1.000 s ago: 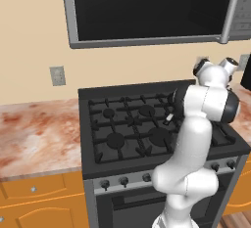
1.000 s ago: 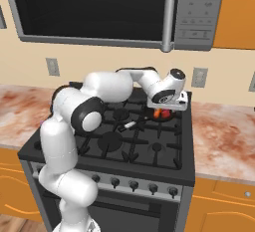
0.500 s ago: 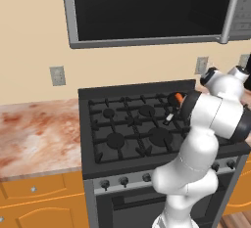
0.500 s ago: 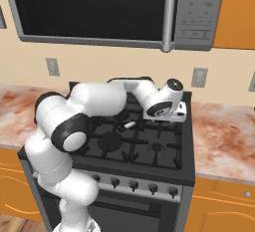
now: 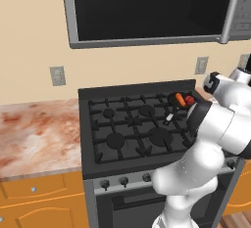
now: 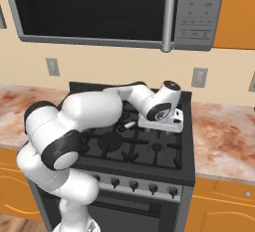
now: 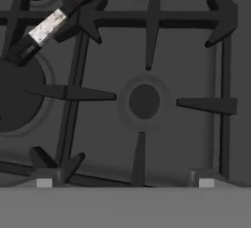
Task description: Put the carrot and bell pepper in the pan. Then turn on the rear right burner and set the heat to medium.
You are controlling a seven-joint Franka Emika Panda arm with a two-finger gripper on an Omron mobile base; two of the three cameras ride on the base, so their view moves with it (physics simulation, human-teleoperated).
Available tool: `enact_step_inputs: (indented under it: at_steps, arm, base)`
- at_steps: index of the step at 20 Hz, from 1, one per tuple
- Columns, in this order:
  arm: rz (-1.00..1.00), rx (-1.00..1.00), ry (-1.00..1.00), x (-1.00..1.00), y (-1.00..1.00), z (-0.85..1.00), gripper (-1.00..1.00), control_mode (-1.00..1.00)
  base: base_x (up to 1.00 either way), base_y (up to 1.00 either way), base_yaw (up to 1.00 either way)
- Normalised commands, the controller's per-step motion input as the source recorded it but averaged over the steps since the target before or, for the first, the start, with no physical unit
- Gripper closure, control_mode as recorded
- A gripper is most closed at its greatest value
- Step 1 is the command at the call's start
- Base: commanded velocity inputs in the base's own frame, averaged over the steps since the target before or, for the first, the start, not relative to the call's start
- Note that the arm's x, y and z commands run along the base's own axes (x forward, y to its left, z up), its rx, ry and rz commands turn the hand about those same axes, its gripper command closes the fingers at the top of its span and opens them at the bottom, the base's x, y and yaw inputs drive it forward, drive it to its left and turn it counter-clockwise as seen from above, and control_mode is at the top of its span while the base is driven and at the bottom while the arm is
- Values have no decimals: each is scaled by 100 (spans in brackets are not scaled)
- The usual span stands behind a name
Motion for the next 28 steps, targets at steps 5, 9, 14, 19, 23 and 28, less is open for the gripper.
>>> enact_step_inputs:
  at_steps: [5,9,14,19,23,28]
  arm:
    - [-5,12,-2,-80,0,0,-100,-100]
    - [-1,12,-13,-100,0,0,-100,-100]
    - [0,10,-13,-91,0,-2,-100,-100]
    - [0,7,-18,-55,0,-24,-100,-100]
    - [0,9,-26,-34,0,-42,-100,-100]
    - [-1,11,-31,-21,0,-30,-100,-100]
  base:
    - [0,0,0]
    - [0,0,0]
    - [0,0,0]
    - [0,0,0]
    - [0,0,0]
    - [0,0,0]
